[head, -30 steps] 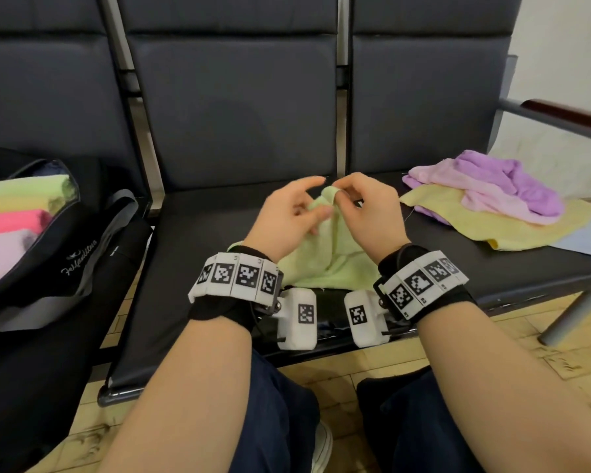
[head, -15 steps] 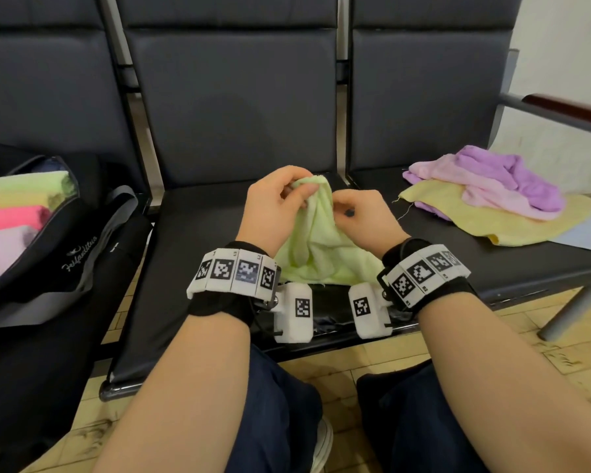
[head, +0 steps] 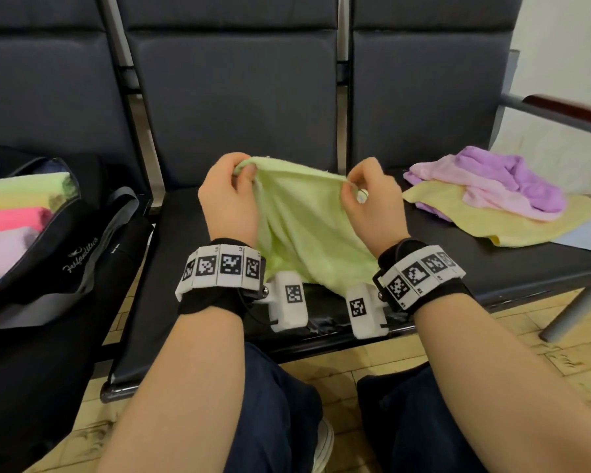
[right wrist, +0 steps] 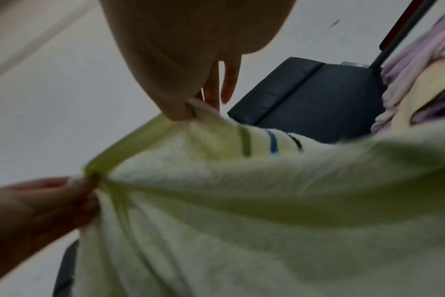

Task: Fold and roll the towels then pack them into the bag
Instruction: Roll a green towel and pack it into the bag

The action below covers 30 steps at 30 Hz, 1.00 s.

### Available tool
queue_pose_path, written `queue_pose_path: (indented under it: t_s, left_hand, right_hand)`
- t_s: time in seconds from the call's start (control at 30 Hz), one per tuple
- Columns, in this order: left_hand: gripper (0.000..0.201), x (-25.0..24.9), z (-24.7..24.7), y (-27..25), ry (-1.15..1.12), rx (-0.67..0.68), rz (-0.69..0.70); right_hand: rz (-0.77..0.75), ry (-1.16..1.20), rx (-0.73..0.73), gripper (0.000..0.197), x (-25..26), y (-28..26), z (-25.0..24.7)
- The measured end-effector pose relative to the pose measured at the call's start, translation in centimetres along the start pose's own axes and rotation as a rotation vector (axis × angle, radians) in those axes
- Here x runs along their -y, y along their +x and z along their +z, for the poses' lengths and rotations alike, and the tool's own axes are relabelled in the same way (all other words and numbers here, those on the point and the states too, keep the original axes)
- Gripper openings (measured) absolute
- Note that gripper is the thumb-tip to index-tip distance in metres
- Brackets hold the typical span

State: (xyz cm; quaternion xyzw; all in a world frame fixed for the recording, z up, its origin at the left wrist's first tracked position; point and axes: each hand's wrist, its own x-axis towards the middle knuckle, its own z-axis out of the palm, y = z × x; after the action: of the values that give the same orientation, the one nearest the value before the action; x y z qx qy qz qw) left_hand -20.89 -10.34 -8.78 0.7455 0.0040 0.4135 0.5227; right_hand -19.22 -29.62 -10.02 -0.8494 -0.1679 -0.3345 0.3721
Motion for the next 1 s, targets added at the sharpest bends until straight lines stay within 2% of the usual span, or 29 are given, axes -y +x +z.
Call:
queue_pose_path:
  t_s: [0.13, 0.23, 0.3, 0.37, 0.47, 0.57, 0.63, 0.73, 0.77, 0.87, 1.0]
  left_hand:
    - [0.015, 0.5, -0.5, 0.4, -0.028, -0.089, -0.064]
    - [0.013, 0.8, -0.4, 0.5, -0.065, -0.147, -0.136]
    - [0.01, 1.0, -0.4, 0.5, -0.066, -0.143, -0.17]
    - [0.013, 1.2, 0.0, 0.3, -0.024, -0.028, -0.186]
    - [0.045, 0.6, 1.3, -0.8, -0.023, 0.318, -0.211]
    - [0.058, -0.6, 2.6, -2.0, -0.091, 0.64, -0.184]
    - [0.049, -0.9, 3.1, -2.4, -0.043, 0.726, -0.144]
    - [0.014, -1.0, 3.2, -2.2, 0.017, 0.644, -0.133]
    - [0.008, -1.0, 3.0, -2.1, 0.002, 0.601, -0.146]
    - [0.002, -1.0, 2.6, -1.7, -0.062, 0.488, -0.166]
    - [0.003, -0.9, 2.3, -1.3, -0.122, 0.385, -0.222]
  right_hand:
    - [-0.129, -0.219, 0.082, 0.009, -1.7, -0.4, 1.0]
    - [-0.112, -0.32, 0.088, 0.013, -2.1, -0.1, 0.9]
    - [-0.042, -0.302, 0.074, 0.013, -2.0, -0.3, 0.8]
    - [0.068, -0.17, 0.084, 0.011, -1.8, -0.4, 0.6]
    - [0.17, 0.109, 0.157, 0.009, -1.4, -0.5, 0.4]
    - [0.127, 0.229, 0.174, 0.01, -0.1, -0.4, 0.1]
    - [0.093, 0.264, 0.197, 0.011, 0.6, -0.4, 0.0]
    - [0.074, 0.287, 0.172, 0.007, 0.9, -0.2, 0.2]
    - [0.079, 0.292, 0.159, 0.005, 0.8, -0.2, 0.2]
    - [0.112, 0.249, 0.195, 0.001, 0.2, -0.2, 0.3]
    - [0.203, 0.177, 0.323, 0.006, -0.9, -0.8, 0.4]
